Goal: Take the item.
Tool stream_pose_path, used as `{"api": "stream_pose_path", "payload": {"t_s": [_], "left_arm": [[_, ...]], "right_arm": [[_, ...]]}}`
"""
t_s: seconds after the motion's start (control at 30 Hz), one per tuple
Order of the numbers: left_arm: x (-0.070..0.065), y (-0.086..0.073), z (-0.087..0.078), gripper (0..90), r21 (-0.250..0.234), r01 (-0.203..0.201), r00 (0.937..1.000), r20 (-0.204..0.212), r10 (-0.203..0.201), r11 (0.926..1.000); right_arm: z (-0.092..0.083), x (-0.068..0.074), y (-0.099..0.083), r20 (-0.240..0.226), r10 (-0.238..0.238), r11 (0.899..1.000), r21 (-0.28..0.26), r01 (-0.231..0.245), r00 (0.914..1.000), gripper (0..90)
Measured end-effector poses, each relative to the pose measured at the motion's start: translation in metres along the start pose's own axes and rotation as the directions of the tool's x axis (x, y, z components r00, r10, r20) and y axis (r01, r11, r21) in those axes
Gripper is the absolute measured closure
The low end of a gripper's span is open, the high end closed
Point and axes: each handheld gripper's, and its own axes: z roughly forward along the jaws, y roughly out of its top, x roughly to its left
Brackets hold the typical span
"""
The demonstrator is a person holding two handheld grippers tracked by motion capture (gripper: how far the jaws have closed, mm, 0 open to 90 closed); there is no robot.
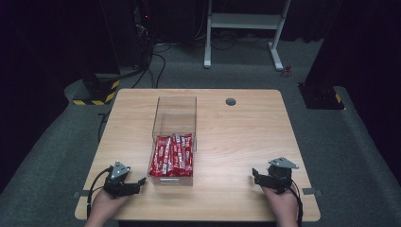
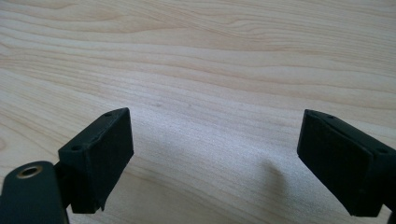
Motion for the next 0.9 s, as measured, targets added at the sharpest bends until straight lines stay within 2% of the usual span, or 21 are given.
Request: {"api": "stream_pose_path", "payload": {"t_s": [0.1,0.4,0.9], "left_arm": [[0.0,0.0,0.0,19.2,0.0,-0.001,1.0,0.001,0.001,1.0],[0.0,0.001,0.001,19.0,0.0,-0.008,1.0,0.005,0.008,1.0],[0.0,0.002,0.002,18.9,0.001,-0.011,0.9999,0.003,0.011,0.9999]], "right_arm": [[0.0,0.0,0.002,-0.013,0.005,1.0,0.002,-0.005,0.9999,10.8],[-0.009,0.008,0.01,-0.046,-0.029,0.999,-0.026,0.027,0.9985,12.5],[-0.011,0.018,0.03,-0.063,-0.035,0.998,-0.056,0.031,0.9974,12.6]]}}
